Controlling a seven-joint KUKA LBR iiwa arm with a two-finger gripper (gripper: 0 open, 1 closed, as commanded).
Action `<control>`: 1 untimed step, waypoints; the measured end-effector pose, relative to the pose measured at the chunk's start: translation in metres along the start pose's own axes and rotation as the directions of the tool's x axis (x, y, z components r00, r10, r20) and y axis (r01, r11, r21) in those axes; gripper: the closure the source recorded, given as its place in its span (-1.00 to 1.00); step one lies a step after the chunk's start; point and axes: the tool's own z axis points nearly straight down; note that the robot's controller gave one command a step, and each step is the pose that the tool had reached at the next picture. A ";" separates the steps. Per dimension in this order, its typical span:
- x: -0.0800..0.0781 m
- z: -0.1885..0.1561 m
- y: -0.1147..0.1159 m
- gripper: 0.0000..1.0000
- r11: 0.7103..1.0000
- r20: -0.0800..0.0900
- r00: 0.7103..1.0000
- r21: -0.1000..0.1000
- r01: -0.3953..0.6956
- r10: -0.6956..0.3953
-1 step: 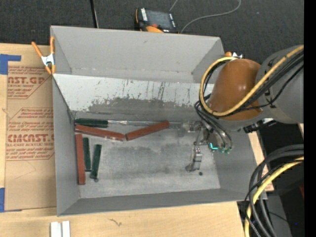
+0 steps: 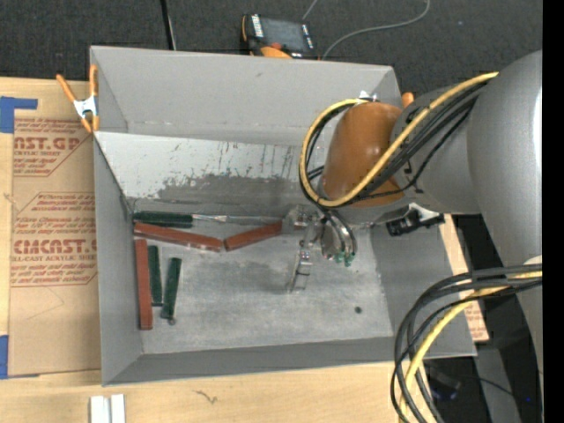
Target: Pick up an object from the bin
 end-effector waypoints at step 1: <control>-0.010 0.024 0.085 -1.00 1.000 0.004 1.000 -0.002 0.030 -0.030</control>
Offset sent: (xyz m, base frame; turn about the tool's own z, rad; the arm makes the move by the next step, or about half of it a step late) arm 0.0198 0.0768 -0.0233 -0.0222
